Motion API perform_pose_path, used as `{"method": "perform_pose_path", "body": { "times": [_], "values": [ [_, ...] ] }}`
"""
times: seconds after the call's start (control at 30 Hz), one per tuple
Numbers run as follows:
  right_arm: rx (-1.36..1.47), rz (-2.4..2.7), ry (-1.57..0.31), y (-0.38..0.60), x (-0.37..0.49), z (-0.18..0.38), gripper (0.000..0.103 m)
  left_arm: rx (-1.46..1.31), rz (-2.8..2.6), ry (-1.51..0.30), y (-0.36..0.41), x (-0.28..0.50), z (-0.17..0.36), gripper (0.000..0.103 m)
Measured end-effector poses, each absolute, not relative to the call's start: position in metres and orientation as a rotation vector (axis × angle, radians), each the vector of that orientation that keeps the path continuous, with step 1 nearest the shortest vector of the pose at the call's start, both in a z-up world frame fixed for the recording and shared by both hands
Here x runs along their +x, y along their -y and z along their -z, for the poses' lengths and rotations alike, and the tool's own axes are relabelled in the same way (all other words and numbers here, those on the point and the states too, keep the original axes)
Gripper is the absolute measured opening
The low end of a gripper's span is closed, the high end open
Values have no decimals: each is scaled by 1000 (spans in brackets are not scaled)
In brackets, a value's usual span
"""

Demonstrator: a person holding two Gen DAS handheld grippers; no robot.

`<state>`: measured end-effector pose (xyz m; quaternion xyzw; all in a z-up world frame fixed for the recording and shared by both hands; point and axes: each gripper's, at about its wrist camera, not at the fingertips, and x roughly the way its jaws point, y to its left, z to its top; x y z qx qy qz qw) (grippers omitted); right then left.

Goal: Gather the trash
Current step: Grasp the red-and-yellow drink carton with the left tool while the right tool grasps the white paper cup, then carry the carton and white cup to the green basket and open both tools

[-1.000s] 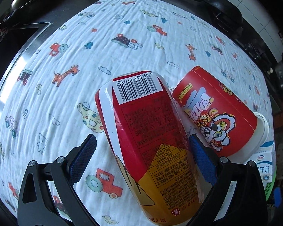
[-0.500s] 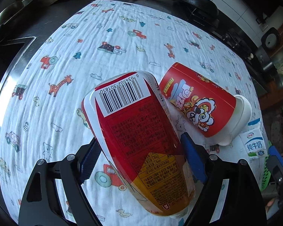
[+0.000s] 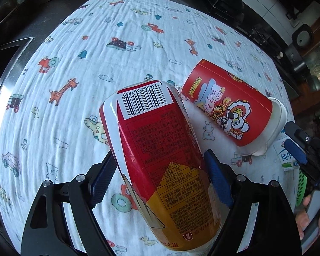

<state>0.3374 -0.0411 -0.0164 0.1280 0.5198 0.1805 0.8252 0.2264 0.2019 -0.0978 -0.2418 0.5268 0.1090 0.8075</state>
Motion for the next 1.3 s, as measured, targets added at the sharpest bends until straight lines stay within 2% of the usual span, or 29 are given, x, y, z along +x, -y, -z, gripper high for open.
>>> {"method": "perform_pose_path", "body": {
  "times": [0.27, 0.4, 0.6, 0.9, 1.3],
  "values": [
    [350, -344, -1146, 38, 353, 35, 68, -500, -204, -1137, -197, 225, 97, 82],
    [383, -329, -1167, 38, 358, 43, 68, -479, -211, -1145, -193, 223, 97, 88],
    [433, -333, -1185, 39, 363, 50, 67, -478, -222, -1159, -190, 226, 102, 88],
    [428, -390, -1180, 43, 355, 46, 60, -472, -191, -1139, -188, 226, 102, 79],
    [415, -476, -1138, 58, 331, 27, 58, -438, -142, -1093, -179, 208, 78, 75]
  ]
}}
